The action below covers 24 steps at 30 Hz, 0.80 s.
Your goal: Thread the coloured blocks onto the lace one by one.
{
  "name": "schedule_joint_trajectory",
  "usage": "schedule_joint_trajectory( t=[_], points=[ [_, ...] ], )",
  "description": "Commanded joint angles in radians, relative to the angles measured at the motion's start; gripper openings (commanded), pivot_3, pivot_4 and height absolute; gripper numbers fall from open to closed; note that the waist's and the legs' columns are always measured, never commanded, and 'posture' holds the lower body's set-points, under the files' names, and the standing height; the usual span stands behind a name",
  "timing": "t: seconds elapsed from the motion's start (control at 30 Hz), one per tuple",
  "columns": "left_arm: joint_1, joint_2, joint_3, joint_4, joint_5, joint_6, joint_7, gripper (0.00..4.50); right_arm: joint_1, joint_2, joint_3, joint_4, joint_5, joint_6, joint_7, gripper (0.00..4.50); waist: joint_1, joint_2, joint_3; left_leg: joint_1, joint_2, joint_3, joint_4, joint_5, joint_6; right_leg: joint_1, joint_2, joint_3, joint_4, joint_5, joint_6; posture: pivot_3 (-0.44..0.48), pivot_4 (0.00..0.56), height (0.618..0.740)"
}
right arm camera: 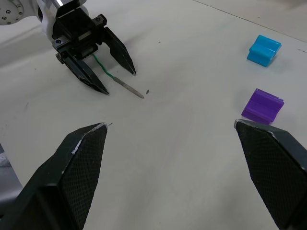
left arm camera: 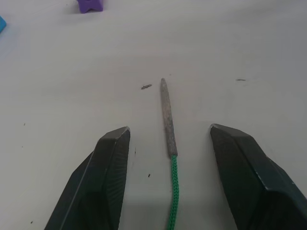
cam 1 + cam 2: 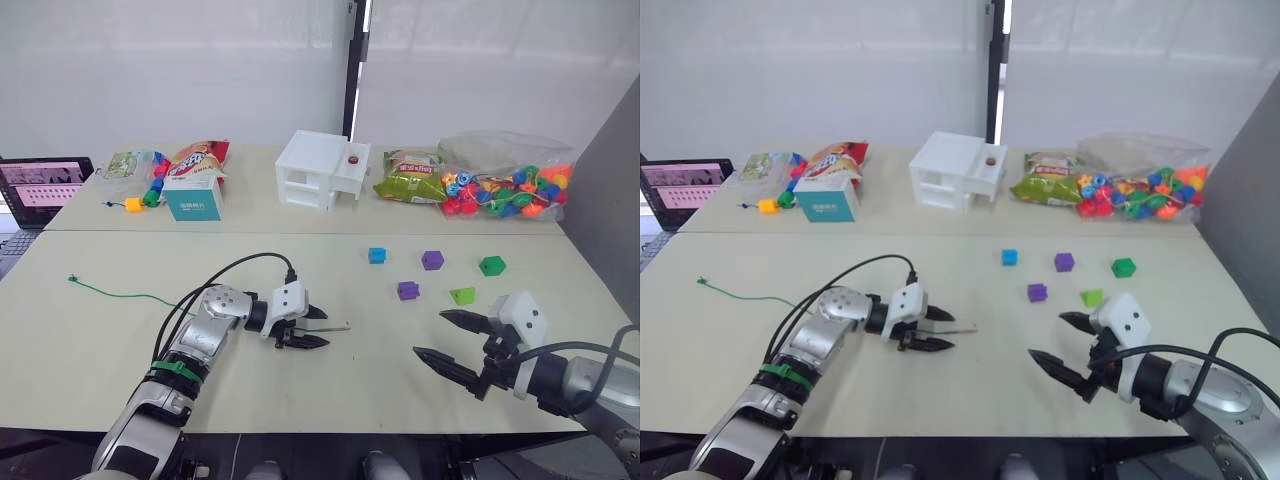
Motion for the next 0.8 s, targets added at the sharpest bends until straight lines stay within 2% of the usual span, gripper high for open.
schedule_joint_trajectory(
  t=[0.03,0.07,0.17,0.37,0.5,0.67,0.8],
  points=[
    [-0.003,0.004,-0.023,-0.002,0.029,-0.017,0.009,2.81,-0.007,0.006,-0.011,-0.030,-0.003,-0.023,-0.003,4.50,0.000,0.000,0.000,0.000,0.000,0.000,0.000,0.000,0.000,0.000,0.000,0.000,0.000,0.000,0.000,0.000,0.150,0.740],
    [-0.006,0.002,-0.022,0.004,0.030,-0.010,0.013,2.81,-0.009,0.007,-0.010,-0.030,-0.004,-0.023,-0.003,4.50,0.000,0.000,0.000,0.000,0.000,0.000,0.000,0.000,0.000,0.000,0.000,0.000,0.000,0.000,0.000,0.000,0.150,0.740],
    [-0.012,0.007,-0.029,0.022,0.036,-0.002,0.012,2.02,-0.013,0.008,-0.006,-0.029,-0.007,-0.024,-0.002,4.50,0.001,0.000,0.000,0.000,0.000,0.000,0.000,0.000,0.000,0.001,0.000,0.000,0.000,0.000,0.000,0.000,0.150,0.740],
    [-0.019,0.023,-0.051,0.039,0.051,0.023,-0.002,0.02,-0.018,0.001,0.002,-0.027,-0.016,-0.020,0.005,4.50,-0.001,0.000,0.000,0.001,0.000,0.000,0.000,0.000,0.000,0.001,0.000,0.000,0.000,0.000,0.000,0.000,0.150,0.740],
    [-0.018,0.027,-0.063,0.035,0.054,0.036,-0.013,0.02,-0.022,-0.001,0.012,-0.027,-0.019,-0.017,0.011,4.50,-0.001,0.000,0.000,0.002,0.000,0.000,0.000,0.000,0.000,0.002,0.000,0.000,0.000,0.000,0.000,0.000,0.150,0.740],
    [-0.021,0.018,-0.027,0.001,0.002,0.052,-0.020,0.02,-0.023,0.000,0.019,-0.024,-0.026,-0.020,0.013,4.50,-0.001,0.000,0.000,0.002,0.000,0.000,0.000,0.000,0.000,0.002,0.000,0.000,0.000,0.000,0.000,0.000,0.150,0.740],
    [-0.031,0.000,0.062,-0.104,-0.146,0.105,-0.051,0.02,-0.016,0.011,0.010,-0.021,-0.019,-0.020,0.007,4.50,-0.001,0.000,0.000,0.001,0.000,0.000,0.000,0.000,0.000,0.001,0.000,0.000,0.000,0.000,0.000,0.000,0.150,0.740]
  ],
)
